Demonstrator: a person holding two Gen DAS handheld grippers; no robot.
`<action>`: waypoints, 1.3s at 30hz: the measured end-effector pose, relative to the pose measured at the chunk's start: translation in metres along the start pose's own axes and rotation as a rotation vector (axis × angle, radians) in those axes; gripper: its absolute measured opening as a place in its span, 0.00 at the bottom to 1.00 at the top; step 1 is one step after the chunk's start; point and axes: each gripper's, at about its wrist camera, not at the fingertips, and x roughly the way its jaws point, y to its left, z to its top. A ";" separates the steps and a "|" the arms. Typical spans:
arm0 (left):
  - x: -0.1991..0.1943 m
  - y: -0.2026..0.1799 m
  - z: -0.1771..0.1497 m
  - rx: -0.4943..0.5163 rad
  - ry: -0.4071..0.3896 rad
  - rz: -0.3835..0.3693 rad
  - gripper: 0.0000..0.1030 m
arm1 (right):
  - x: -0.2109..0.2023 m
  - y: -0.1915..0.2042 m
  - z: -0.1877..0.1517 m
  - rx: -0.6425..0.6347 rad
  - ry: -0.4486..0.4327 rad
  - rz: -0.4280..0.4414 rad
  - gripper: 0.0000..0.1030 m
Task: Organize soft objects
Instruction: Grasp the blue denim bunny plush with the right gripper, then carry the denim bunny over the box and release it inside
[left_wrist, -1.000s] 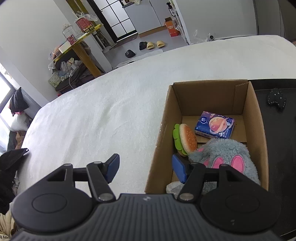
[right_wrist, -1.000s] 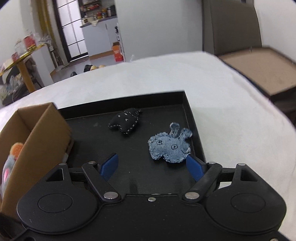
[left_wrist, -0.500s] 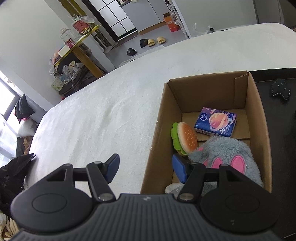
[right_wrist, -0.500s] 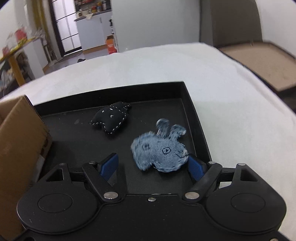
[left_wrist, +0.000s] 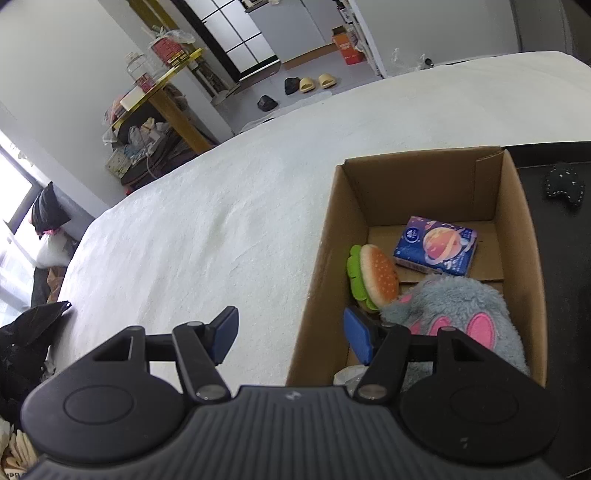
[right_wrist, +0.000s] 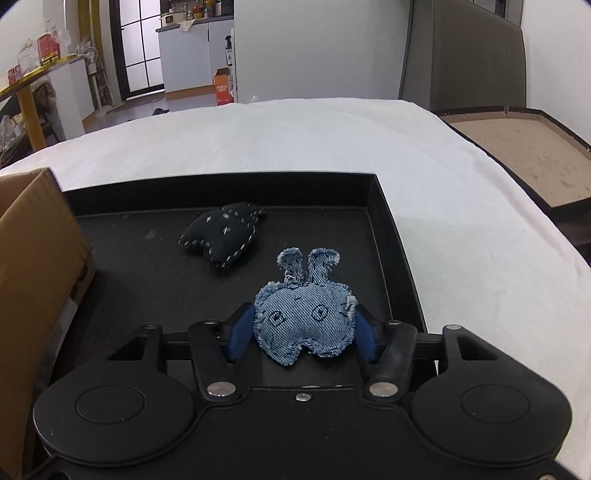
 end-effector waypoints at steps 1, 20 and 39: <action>0.000 0.001 0.000 -0.006 0.003 0.002 0.60 | -0.002 0.000 -0.001 -0.003 0.004 -0.005 0.51; -0.015 0.036 -0.011 -0.117 -0.041 -0.085 0.60 | -0.076 0.014 0.008 -0.013 -0.060 0.031 0.45; 0.000 0.068 -0.018 -0.240 -0.030 -0.241 0.60 | -0.126 0.064 0.036 -0.070 -0.110 0.094 0.45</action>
